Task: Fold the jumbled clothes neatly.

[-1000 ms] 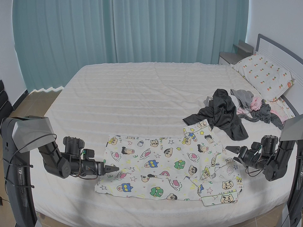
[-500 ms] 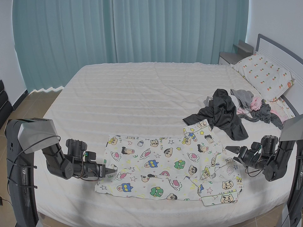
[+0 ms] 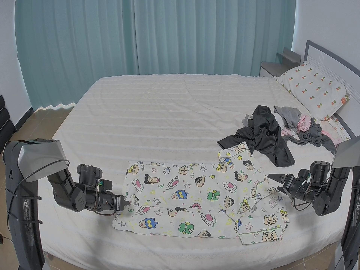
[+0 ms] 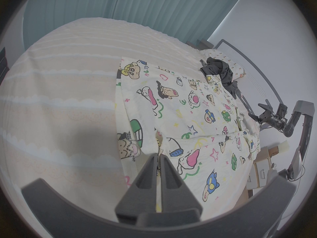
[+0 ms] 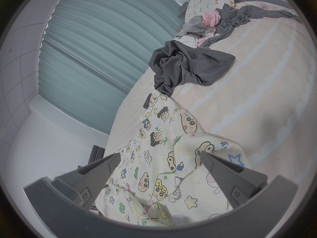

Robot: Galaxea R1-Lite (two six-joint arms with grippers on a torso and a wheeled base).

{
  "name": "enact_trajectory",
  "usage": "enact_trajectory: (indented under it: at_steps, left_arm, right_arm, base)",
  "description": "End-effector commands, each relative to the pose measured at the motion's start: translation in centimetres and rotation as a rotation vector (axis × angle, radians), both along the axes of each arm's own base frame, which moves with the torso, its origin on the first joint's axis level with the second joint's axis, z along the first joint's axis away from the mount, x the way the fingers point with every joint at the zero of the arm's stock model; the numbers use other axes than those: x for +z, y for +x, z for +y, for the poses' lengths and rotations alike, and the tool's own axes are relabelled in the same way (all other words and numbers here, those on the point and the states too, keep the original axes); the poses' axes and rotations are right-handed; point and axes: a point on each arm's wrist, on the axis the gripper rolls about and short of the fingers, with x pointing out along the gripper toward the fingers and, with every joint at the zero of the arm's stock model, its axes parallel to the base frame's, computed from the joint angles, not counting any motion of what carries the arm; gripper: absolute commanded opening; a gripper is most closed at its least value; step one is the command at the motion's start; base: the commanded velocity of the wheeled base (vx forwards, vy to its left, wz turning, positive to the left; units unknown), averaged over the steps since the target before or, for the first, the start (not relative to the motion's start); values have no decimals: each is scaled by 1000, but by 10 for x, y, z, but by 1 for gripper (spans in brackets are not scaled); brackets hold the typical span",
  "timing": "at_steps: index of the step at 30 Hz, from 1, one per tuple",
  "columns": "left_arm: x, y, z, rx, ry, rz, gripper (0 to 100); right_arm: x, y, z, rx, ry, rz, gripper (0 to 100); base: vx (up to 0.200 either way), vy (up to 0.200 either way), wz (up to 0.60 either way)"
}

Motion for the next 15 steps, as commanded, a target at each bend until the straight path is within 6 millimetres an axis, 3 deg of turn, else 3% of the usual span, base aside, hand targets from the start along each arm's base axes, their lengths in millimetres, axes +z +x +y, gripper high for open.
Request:
enact_trajectory:
  at_steps: [1,7,8,15]
  left_arm:
    - [10,4,2,15,7,-25,0]
    - [3,7,4,45,41,-18,0]
    - [3,7,5,47,41,-18,100]
    - [6,3,2,37,35,-15,100]
  right_arm:
    - [-1,0,0,0,-1,2,100]
    - [-1,0,0,0,-1,2,100]
    - [-1,0,0,0,-1,2,100]
    - [-1,0,0,0,-1,4,100]
  base:
    - [0,0,0]
    - [0,0,0]
    - [0,0,0]
    - [0,0,0]
